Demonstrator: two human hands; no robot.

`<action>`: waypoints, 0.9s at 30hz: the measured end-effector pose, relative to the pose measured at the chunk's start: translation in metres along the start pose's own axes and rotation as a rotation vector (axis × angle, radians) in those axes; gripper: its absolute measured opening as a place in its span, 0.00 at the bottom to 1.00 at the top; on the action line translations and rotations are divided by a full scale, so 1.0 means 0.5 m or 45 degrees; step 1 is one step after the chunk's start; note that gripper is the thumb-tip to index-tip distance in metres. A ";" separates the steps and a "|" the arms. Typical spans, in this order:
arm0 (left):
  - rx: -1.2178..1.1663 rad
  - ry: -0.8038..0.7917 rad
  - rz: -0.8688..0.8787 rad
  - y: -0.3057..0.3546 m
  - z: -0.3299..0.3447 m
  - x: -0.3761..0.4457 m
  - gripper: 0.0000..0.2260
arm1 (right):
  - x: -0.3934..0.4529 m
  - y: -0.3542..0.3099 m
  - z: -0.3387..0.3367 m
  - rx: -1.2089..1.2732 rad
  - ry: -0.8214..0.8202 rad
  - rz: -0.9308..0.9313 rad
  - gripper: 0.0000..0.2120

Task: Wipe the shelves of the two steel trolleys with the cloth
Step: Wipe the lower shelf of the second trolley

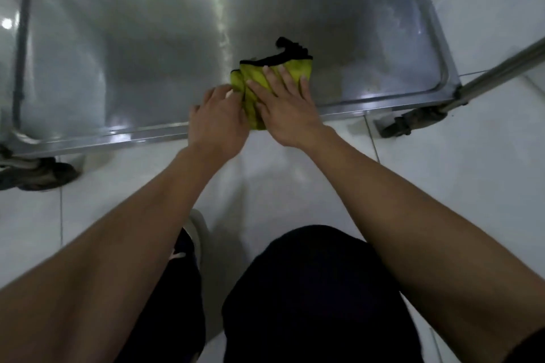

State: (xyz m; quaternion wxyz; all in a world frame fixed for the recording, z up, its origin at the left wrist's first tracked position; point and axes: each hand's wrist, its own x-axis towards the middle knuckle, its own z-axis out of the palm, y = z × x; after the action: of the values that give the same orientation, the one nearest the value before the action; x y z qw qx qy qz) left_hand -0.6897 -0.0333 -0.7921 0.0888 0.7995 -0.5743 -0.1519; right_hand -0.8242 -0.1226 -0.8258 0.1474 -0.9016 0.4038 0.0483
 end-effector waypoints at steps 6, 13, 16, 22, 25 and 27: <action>0.087 0.130 0.074 0.003 0.044 0.009 0.12 | -0.018 0.097 -0.002 0.024 0.068 0.074 0.25; 0.084 0.171 0.089 0.020 0.064 0.014 0.13 | -0.026 0.163 0.003 0.025 0.200 0.111 0.24; 0.137 0.164 0.143 0.014 0.071 0.008 0.13 | -0.041 0.213 -0.004 0.015 0.214 0.171 0.24; 0.223 0.145 0.071 0.041 0.072 0.020 0.14 | -0.081 0.342 -0.039 -0.009 0.197 0.422 0.25; 0.289 0.118 0.078 0.078 0.065 0.039 0.14 | -0.089 0.363 -0.049 0.003 0.213 0.492 0.25; 0.241 0.076 0.158 0.098 0.063 0.055 0.13 | -0.088 0.365 -0.050 0.013 0.216 0.510 0.25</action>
State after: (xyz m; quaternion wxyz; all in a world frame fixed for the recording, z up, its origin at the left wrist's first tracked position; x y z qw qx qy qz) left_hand -0.7362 -0.0741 -0.8100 0.0392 0.7715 -0.6315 -0.0671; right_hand -0.9900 -0.2136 -0.8342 0.1050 -0.8033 0.5862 -0.0015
